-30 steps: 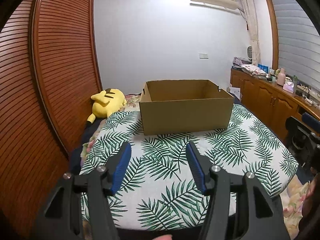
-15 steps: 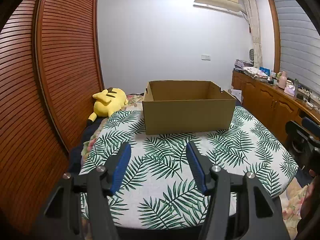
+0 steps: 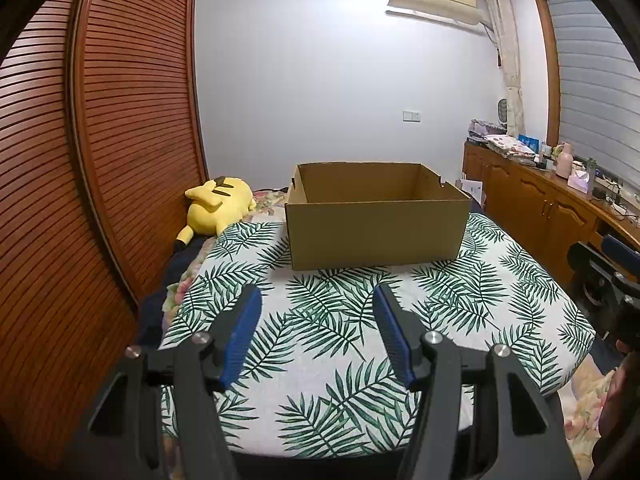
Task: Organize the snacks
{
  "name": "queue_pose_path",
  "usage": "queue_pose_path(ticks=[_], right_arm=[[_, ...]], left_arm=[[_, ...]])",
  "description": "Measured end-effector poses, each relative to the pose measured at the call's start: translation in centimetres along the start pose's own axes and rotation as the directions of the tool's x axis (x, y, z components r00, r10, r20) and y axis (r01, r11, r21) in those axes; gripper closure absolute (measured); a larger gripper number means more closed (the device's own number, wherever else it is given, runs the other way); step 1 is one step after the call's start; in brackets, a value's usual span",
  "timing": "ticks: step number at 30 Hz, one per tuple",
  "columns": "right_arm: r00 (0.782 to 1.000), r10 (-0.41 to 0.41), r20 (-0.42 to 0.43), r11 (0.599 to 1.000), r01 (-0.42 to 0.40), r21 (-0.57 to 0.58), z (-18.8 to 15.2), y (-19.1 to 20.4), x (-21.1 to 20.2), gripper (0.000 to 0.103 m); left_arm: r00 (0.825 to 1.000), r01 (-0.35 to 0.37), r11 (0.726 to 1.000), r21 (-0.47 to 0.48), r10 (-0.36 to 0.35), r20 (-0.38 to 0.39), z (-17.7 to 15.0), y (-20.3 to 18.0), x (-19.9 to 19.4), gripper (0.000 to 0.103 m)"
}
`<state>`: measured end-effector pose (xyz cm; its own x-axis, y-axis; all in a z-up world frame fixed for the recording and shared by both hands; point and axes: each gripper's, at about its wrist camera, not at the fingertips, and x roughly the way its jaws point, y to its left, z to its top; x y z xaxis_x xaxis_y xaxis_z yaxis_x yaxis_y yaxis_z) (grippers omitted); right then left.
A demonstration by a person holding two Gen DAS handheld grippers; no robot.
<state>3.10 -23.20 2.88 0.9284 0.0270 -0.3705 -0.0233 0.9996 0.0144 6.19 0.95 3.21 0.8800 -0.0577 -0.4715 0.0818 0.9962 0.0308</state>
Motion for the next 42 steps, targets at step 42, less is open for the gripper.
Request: queue_pose_path(ticks=[42], right_arm=[[1.0,-0.002,0.001,1.0,0.002,-0.001,-0.16,-0.15,-0.1,0.006]], left_arm=[[1.0,-0.004,1.0,0.008,0.004,0.008,-0.09,0.09,-0.32,0.042]])
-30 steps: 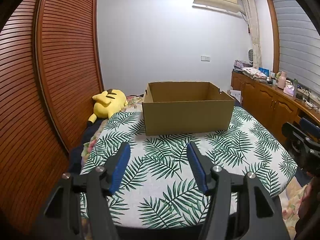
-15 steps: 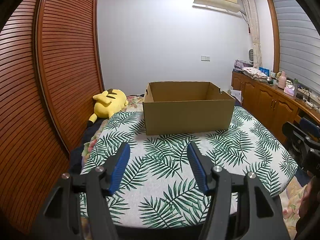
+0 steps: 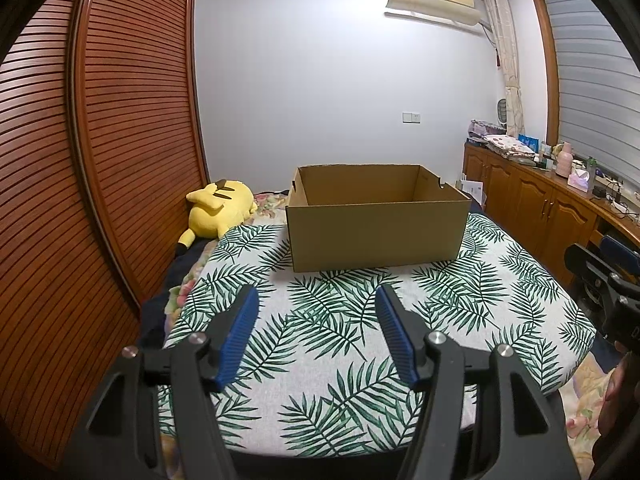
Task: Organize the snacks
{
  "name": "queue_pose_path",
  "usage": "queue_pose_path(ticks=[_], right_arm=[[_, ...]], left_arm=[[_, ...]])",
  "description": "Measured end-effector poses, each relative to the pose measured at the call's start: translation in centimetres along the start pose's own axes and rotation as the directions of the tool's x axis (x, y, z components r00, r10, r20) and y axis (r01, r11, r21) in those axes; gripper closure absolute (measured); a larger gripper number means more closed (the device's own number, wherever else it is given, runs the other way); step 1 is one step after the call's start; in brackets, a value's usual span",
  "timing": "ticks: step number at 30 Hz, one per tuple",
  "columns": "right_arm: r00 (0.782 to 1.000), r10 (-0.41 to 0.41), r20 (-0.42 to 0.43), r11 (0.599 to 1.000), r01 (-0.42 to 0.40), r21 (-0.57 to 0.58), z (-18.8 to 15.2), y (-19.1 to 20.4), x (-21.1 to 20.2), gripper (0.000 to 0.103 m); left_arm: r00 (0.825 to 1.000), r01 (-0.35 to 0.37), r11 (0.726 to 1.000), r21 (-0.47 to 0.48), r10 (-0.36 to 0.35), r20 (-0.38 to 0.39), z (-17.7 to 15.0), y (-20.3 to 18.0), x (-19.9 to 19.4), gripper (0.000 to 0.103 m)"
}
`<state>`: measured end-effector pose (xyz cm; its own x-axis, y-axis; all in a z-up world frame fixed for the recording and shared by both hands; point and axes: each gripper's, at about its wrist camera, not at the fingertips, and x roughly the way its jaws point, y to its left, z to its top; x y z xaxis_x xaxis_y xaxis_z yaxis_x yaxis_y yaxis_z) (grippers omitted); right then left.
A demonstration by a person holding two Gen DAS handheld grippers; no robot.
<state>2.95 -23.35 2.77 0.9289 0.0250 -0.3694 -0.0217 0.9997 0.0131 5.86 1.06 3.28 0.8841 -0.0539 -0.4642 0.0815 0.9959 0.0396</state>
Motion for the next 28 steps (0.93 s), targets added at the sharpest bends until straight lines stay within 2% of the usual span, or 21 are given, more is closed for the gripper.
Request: queue_pose_path(ticks=[28], right_arm=[[1.0,-0.003,0.003,1.0,0.003,-0.004,-0.09,-0.2,-0.1,0.006]], left_arm=[[1.0,-0.002,1.0,-0.001,0.002,-0.008,0.02,0.13,0.07,0.041]])
